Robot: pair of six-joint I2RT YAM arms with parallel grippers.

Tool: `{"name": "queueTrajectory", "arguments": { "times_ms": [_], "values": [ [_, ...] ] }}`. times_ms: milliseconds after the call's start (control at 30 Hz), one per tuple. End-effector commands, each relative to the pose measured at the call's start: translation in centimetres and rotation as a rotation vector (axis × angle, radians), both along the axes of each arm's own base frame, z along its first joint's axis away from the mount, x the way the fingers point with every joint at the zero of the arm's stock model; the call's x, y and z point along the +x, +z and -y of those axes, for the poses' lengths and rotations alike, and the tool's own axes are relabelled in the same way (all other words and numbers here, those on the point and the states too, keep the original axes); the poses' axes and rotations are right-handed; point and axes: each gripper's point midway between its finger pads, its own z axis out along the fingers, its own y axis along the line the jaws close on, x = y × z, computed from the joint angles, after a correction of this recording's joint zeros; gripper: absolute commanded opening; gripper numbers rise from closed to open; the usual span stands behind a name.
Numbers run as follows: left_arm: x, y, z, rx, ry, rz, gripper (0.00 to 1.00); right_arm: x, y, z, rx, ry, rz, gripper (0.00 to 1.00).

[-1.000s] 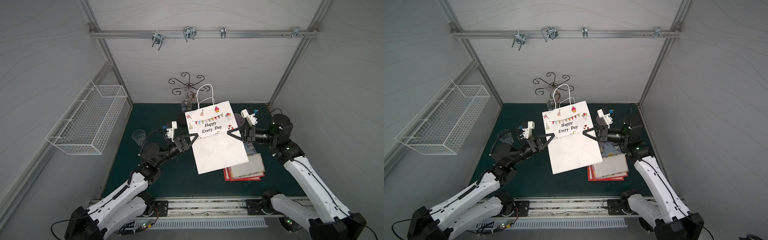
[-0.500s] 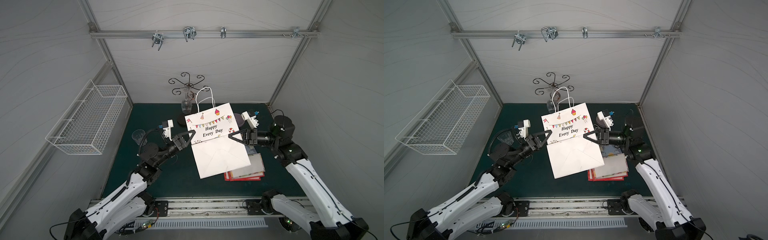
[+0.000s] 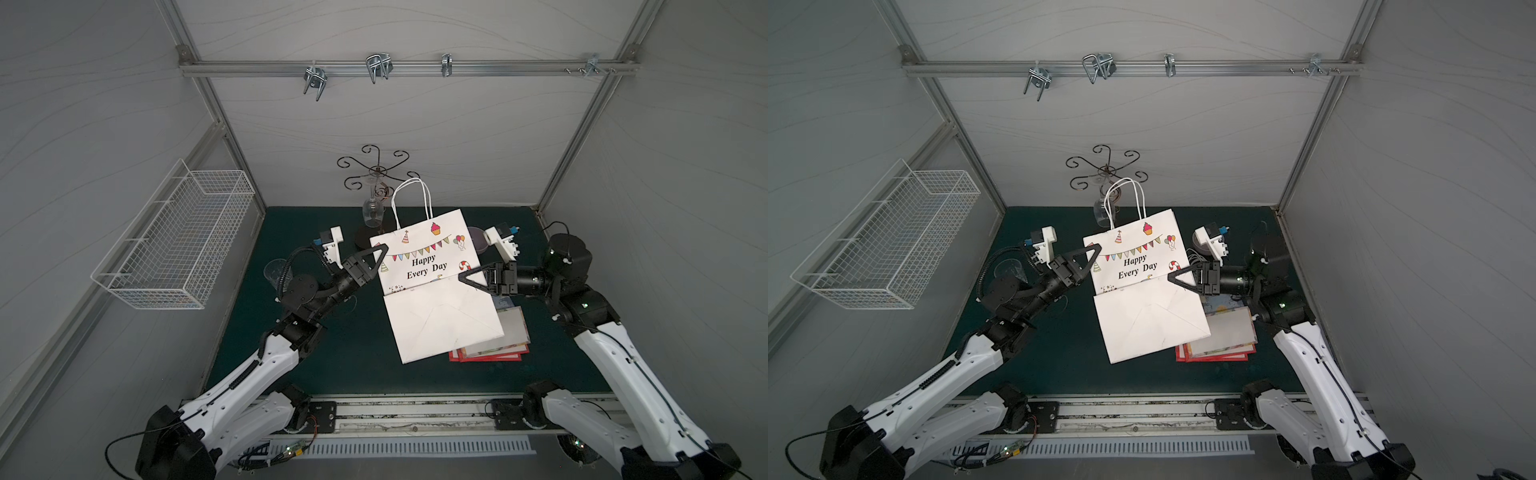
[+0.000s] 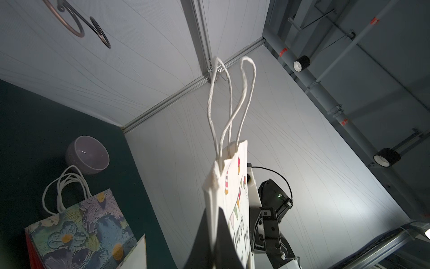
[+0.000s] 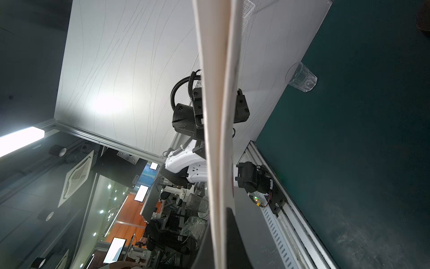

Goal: Put away the paper bag
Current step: Press the paper bag.

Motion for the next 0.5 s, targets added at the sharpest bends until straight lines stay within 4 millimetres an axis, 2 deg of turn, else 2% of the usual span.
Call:
{"name": "queueTrajectory", "arguments": {
  "times_ms": [0, 67, 100, 133, 167, 233, 400, 433, 467],
  "values": [
    [-0.4, 5.3, -1.4, -0.098, 0.042, 0.141, 0.01, -1.8, 0.5, 0.2, 0.005, 0.061, 0.012, 0.00],
    [-0.4, 5.4, -1.4, -0.094, 0.045, 0.148, 0.20, -1.9, 0.6, 0.3, 0.006, 0.062, 0.013, 0.00],
    [-0.4, 5.5, -1.5, -0.091, 0.048, 0.154, 0.25, -1.9, 0.6, 0.3, 0.007, 0.062, 0.015, 0.00],
    [-0.4, 5.5, -1.5, -0.087, 0.050, 0.155, 0.26, -1.9, 0.6, 0.3, 0.007, 0.063, 0.012, 0.00],
    [-0.3, 5.5, -1.6, -0.084, 0.052, 0.155, 0.22, -2.0, 0.6, 0.3, 0.007, 0.065, 0.015, 0.00],
    [-0.3, 5.6, -1.7, -0.081, 0.050, 0.161, 0.02, -2.0, 0.6, 0.3, 0.007, 0.066, 0.013, 0.00],
    [-0.6, 5.4, -1.3, -0.056, 0.009, 0.158, 0.00, -1.8, 1.0, 0.3, 0.009, 0.057, 0.028, 0.00],
    [-0.8, 5.2, -1.1, -0.053, -0.006, 0.148, 0.09, -1.7, 1.2, 0.3, 0.011, 0.053, 0.035, 0.00],
    [-1.0, 4.9, -1.0, -0.052, -0.017, 0.134, 0.24, -1.6, 1.5, 0.4, 0.013, 0.047, 0.044, 0.00]
  ]
}}
